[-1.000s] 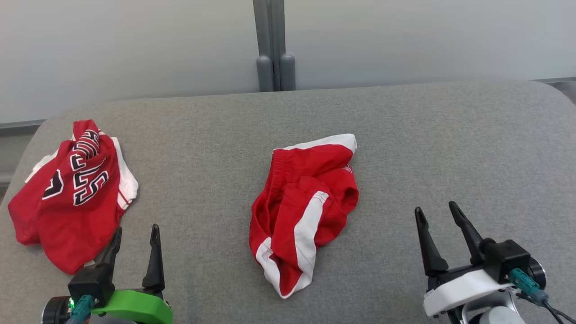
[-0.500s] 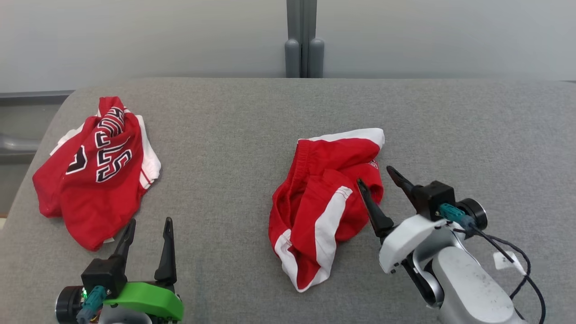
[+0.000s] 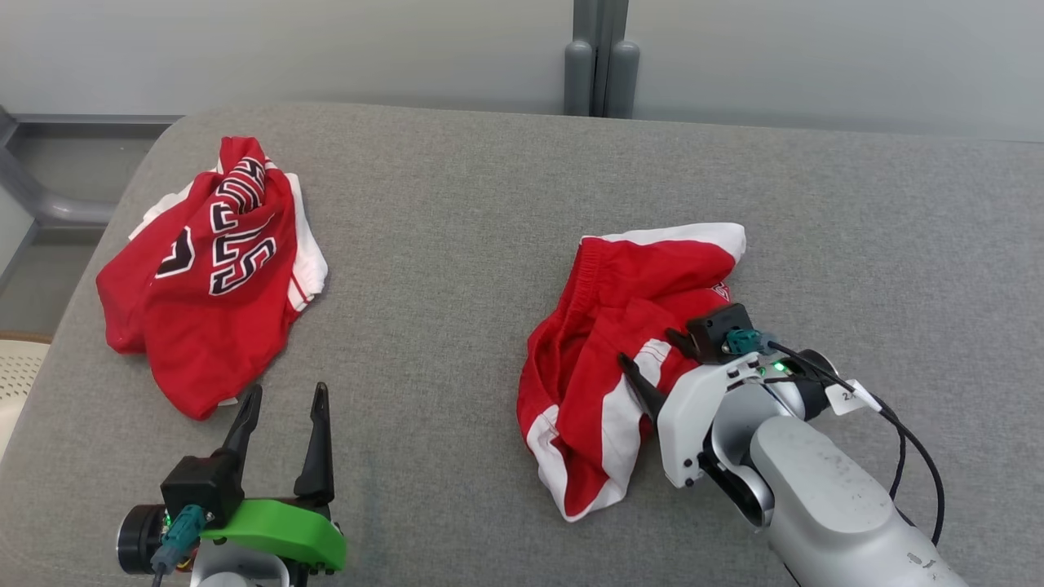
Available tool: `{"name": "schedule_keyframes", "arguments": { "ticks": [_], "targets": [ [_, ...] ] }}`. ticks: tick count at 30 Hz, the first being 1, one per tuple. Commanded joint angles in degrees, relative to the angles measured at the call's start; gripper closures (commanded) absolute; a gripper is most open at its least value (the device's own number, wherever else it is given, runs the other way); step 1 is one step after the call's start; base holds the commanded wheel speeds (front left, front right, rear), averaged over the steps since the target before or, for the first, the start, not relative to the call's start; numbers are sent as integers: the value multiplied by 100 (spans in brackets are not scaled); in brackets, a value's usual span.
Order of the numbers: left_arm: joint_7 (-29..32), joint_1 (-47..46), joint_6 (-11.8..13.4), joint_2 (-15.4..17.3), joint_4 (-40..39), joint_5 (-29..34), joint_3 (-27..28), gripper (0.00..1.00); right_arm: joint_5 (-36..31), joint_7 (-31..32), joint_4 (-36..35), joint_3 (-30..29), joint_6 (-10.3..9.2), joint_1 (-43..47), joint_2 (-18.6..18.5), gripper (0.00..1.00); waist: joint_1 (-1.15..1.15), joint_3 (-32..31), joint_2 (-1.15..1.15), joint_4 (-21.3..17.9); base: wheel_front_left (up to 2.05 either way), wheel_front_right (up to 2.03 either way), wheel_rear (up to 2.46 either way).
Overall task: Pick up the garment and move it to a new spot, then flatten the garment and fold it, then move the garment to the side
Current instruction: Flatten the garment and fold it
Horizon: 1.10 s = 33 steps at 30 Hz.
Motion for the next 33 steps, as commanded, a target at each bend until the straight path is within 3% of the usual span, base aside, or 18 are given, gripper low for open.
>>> {"name": "schedule_keyframes", "arguments": {
  "ticks": [1, 4, 5, 6, 12, 18, 26, 33],
  "targets": [
    [-2, -89, -12, 3, 14, -47, -2, 0, 99, 129, 87, 69, -4, -61, -13, 0, 0, 17, 0, 27, 0, 0, 0],
    [-2, -100, -13, -8, 15, -46, -6, 0, 282, 328, 160, 211, -4, -73, -25, 0, 0, 30, 0, 45, 0, 0, 0],
    [-2, -101, -13, -10, 15, -45, -1, 0, 345, 393, 169, 271, -4, -61, -27, 69, 0, 30, 0, 44, 0, 0, 0],
    [-2, -98, -13, -12, 12, -44, 5, 0, 400, 424, 158, 302, -4, -54, -41, 100, 0, 30, 0, 40, 0, 0, 0],
    [-2, -27, -14, -20, 20, -48, 54, 0, 547, 247, 42, 350, -4, 0, -130, 100, 0, -9, 0, -33, 0, 0, 0],
    [-2, 54, -15, -21, 8, 2, 108, 0, 466, -310, -141, 121, -5, 52, -258, 100, 0, -110, 0, -211, 0, 0, 0],
    [-2, 154, -16, -22, -16, 37, 171, 0, 267, -1005, -569, -660, -5, 471, -604, 100, 0, -215, 0, -587, 0, 0, 0],
    [-2, 213, -18, -22, -41, 58, 198, 0, 248, -1198, -1130, -1551, -4, 1299, -871, 100, 0, -273, 0, -862, 0, 0, 0]
  ]
}}
